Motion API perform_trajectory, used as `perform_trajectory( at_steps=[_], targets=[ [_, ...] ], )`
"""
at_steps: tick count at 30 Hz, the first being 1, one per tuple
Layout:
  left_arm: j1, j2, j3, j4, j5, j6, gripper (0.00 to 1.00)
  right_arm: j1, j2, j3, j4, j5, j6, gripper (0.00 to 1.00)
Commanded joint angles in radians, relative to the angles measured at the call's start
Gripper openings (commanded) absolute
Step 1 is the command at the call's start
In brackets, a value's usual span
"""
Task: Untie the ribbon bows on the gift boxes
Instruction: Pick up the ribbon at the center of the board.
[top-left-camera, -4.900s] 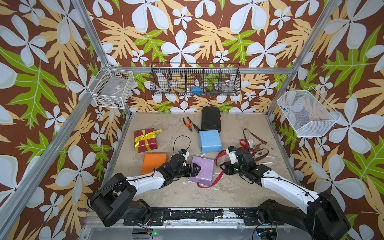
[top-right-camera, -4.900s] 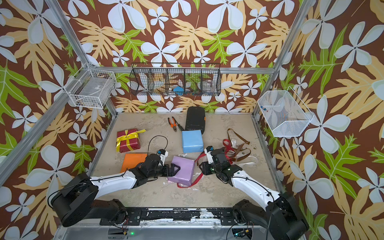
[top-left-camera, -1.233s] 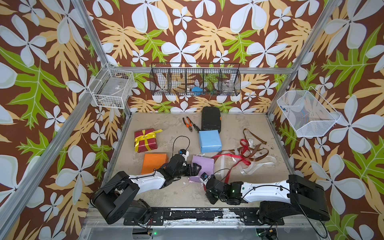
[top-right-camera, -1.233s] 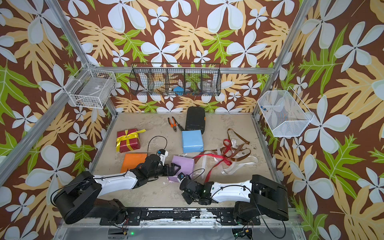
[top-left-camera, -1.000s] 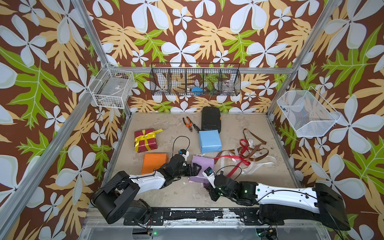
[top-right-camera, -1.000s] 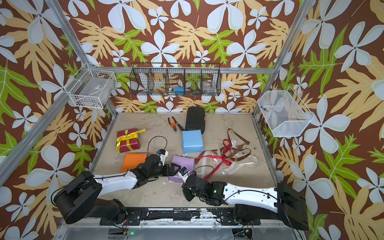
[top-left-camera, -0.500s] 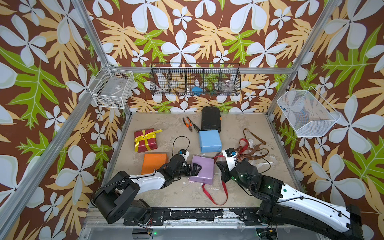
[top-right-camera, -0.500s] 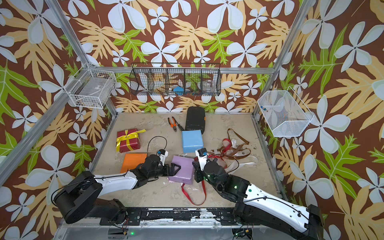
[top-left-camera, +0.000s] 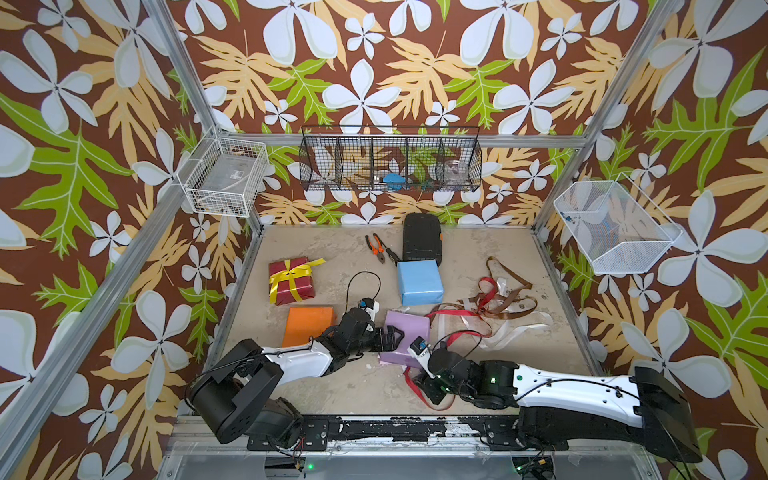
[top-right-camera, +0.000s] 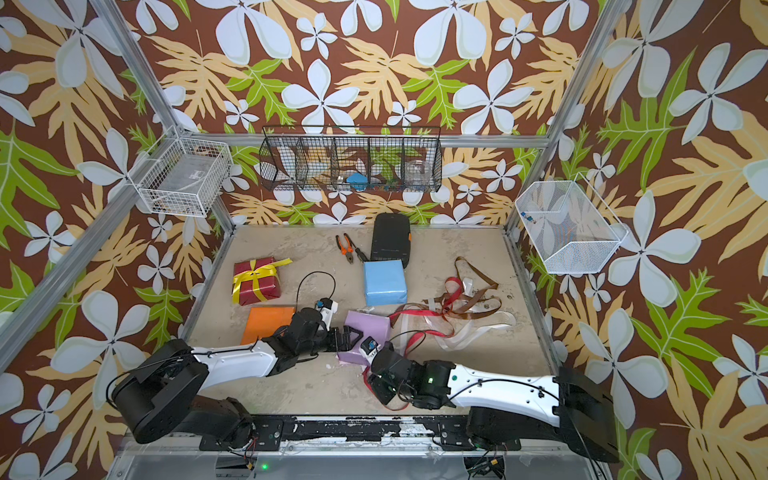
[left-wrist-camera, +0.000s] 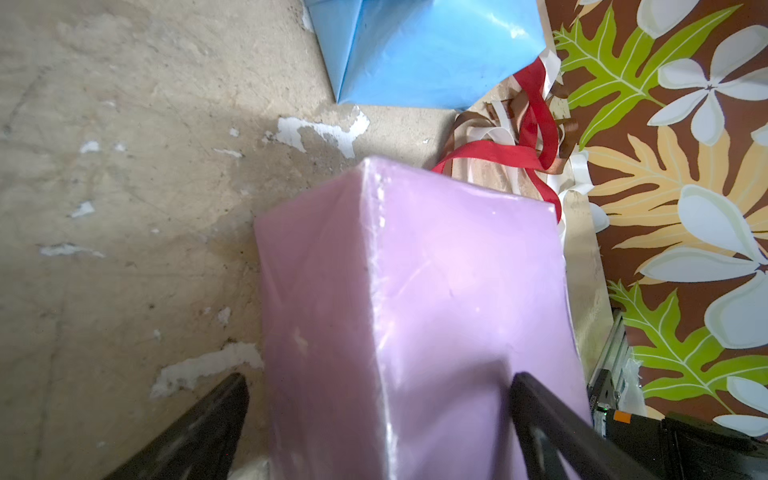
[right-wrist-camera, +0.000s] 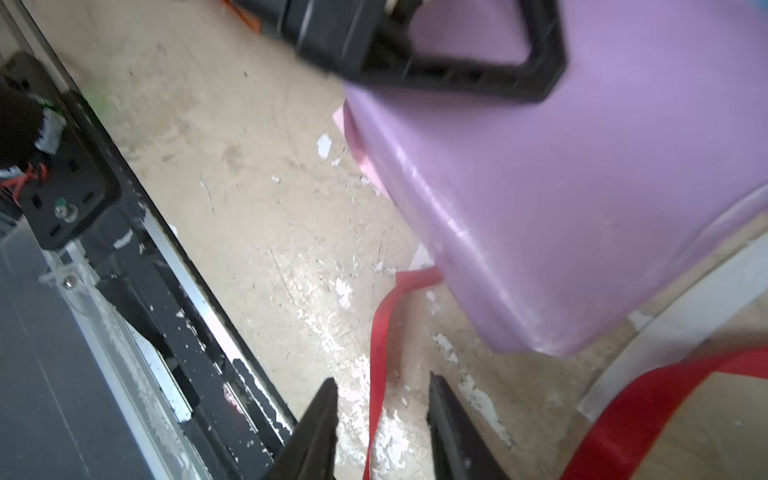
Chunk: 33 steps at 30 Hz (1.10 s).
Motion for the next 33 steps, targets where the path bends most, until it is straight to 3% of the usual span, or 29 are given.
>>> perform_trajectory(
  at_steps=[1,13,14,16,18,20,23,27,30,33],
  targets=[
    [-0.001,0.013,-0.001,-0.131,-0.022,0.025,1.0,0.011,0.047,-0.011,0.031,0.012,0.038,0.47],
    [-0.001,-0.001,-0.01,-0.138,-0.029,0.03,1.0,0.053,0.291,0.043,0.088,0.148,0.027,0.48],
    [-0.001,-0.001,-0.011,-0.137,-0.029,0.028,1.0,0.059,0.309,0.051,0.083,0.159,0.029,0.38],
    [0.0,-0.003,-0.014,-0.136,-0.03,0.028,1.0,0.066,0.337,0.066,0.068,0.181,0.037,0.04],
    [-0.001,-0.003,-0.015,-0.137,-0.031,0.029,1.0,0.068,0.329,0.073,0.065,0.176,0.039,0.0],
    [-0.001,-0.004,-0.017,-0.137,-0.032,0.028,1.0,0.067,0.278,0.075,0.049,0.195,0.047,0.0],
    [0.0,-0.006,-0.018,-0.137,-0.031,0.027,1.0,0.067,0.141,0.088,-0.034,0.324,0.067,0.0],
    [0.0,-0.005,-0.019,-0.135,-0.033,0.031,1.0,0.044,-0.107,0.075,-0.078,0.451,0.07,0.0],
    [0.0,0.0,-0.018,-0.132,-0.032,0.03,1.0,-0.046,-0.27,0.052,-0.063,0.482,0.048,0.0],
    [-0.001,0.003,-0.021,-0.125,-0.029,0.028,1.0,-0.207,-0.385,0.04,-0.043,0.458,-0.001,0.0]
  ],
)
